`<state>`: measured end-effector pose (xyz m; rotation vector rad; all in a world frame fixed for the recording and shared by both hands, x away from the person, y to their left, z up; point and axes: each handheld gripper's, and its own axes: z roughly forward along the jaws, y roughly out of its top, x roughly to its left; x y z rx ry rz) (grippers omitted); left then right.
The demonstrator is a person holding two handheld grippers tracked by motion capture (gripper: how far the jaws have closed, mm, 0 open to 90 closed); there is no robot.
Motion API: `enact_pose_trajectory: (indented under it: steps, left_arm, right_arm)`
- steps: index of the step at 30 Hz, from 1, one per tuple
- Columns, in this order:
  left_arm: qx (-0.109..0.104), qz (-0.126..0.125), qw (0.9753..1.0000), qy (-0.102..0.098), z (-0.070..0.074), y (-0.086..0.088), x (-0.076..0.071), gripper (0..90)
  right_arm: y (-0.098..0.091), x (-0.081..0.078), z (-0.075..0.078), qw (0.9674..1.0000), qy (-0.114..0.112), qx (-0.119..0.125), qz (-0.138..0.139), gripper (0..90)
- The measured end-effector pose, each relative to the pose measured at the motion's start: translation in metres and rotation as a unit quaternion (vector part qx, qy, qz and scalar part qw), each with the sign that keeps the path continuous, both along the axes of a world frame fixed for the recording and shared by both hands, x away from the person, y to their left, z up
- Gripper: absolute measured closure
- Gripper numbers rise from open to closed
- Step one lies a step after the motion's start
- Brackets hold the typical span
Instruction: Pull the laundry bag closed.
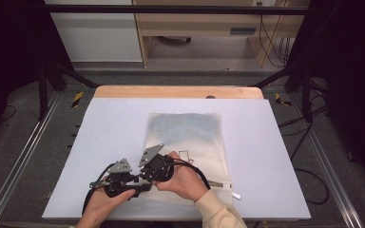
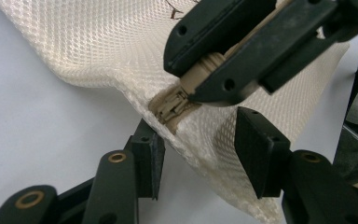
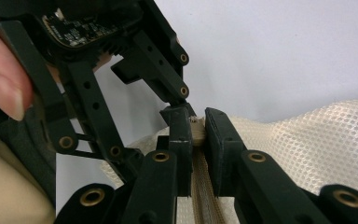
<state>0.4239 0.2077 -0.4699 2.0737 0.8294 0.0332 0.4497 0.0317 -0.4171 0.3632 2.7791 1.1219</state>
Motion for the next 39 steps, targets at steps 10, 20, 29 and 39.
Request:
enact_pose_trajectory:
  steps: [10,20,29,39]
  left_arm:
    - [0.0,-0.01,0.9999,-0.01,0.0,-0.0042,0.0015,47.4]
    - [-0.009,-0.012,0.9999,0.008,-0.004,-0.0039,0.0059,53.5]
    - [-0.012,-0.008,0.9999,0.004,-0.0043,-0.0028,0.0068,65.2]
    - [-0.008,-0.012,0.9999,0.003,-0.0049,-0.0017,0.0081,77.0]
  right_arm:
    - [-0.0018,-0.0002,0.0015,1.0,0.005,0.003,-0.003,81.8]
    - [-0.0017,0.0005,0.001,1.0,0.005,0.003,0.001,81.8]
    - [-0.0023,0.0009,0.0013,1.0,0.004,0.007,0.0,81.8]
    - [-0.0031,0.0007,0.0019,0.9999,0.005,0.008,0.002,81.7]
